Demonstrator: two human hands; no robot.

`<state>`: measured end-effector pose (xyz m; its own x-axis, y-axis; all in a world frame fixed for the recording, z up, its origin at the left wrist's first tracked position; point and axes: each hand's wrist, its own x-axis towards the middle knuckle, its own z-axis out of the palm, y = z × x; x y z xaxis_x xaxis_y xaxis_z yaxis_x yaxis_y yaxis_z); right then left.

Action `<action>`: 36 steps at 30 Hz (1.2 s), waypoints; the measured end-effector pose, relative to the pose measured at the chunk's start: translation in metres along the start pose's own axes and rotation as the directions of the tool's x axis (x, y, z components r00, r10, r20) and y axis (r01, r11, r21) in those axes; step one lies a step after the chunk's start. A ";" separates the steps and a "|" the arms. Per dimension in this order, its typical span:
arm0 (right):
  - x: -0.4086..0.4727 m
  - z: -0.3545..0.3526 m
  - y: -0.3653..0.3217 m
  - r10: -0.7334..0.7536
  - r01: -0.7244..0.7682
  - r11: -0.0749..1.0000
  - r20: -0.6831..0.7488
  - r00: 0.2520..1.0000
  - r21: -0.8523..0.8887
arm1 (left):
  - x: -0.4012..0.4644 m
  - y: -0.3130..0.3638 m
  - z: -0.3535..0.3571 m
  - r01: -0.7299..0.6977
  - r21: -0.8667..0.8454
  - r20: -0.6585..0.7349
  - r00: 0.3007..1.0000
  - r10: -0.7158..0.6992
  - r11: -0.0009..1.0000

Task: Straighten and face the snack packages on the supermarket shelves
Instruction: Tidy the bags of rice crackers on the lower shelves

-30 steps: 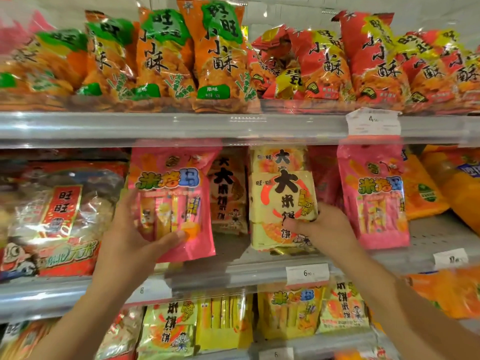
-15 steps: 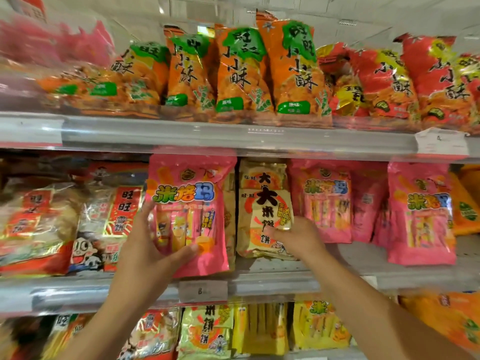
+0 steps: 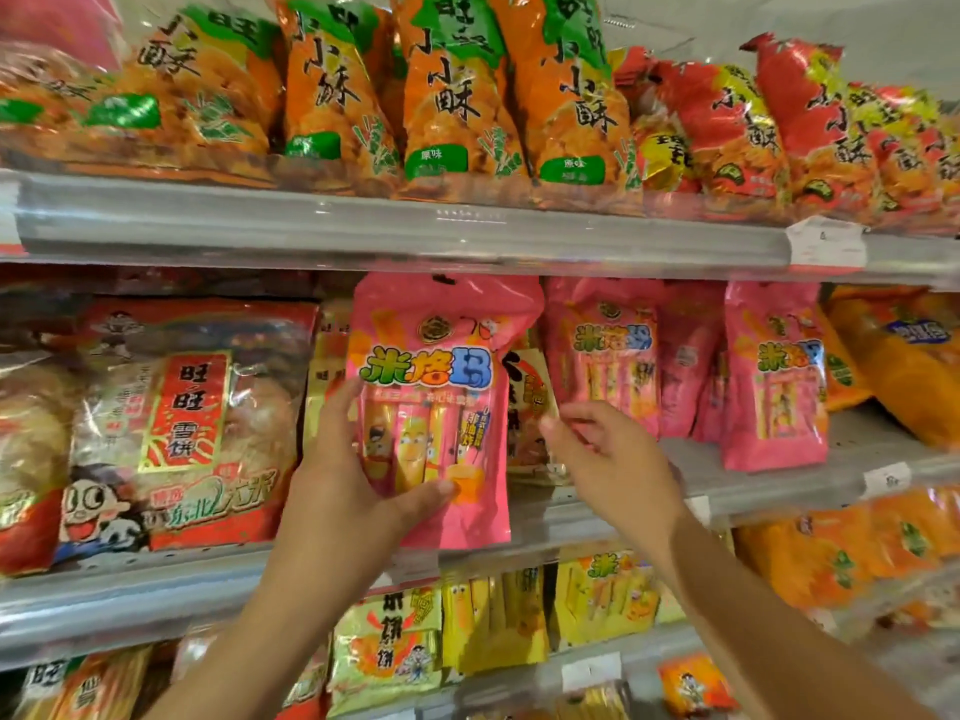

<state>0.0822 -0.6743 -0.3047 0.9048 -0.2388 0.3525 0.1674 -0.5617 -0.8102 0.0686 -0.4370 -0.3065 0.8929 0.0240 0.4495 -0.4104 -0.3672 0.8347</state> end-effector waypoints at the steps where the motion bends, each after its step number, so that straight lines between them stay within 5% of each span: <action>1: -0.011 -0.007 0.001 0.022 -0.027 0.991 0.045 0.999 0.127 | 0.001 0.003 0.011 -0.016 0.012 0.012 1.000 0.016 1.000; 5: -0.027 -0.030 0.017 0.078 -0.134 0.959 0.223 0.972 0.248 | 0.004 0.023 0.061 -0.065 0.001 0.059 0.996 0.065 0.998; 12: 0.010 -0.099 0.061 -0.029 -0.009 0.949 0.117 0.993 0.314 | 0.017 0.056 0.152 0.002 -0.130 0.217 0.976 0.027 0.991; 26: 0.084 -0.117 0.142 -0.113 0.096 0.988 0.137 0.984 0.123 | 0.041 0.039 0.239 -0.122 0.203 0.031 0.993 0.118 0.972; 36: 0.082 -0.110 0.159 -0.229 0.235 0.970 0.103 0.968 -0.058 | 0.031 0.035 0.250 -0.138 0.284 -0.016 0.989 0.148 0.949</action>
<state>0.1398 -0.8703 -0.3530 0.8780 -0.0208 0.4782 0.3529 -0.6467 -0.6762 0.1284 -0.6820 -0.3428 0.8192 -0.0162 0.5733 -0.4598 -0.6160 0.6396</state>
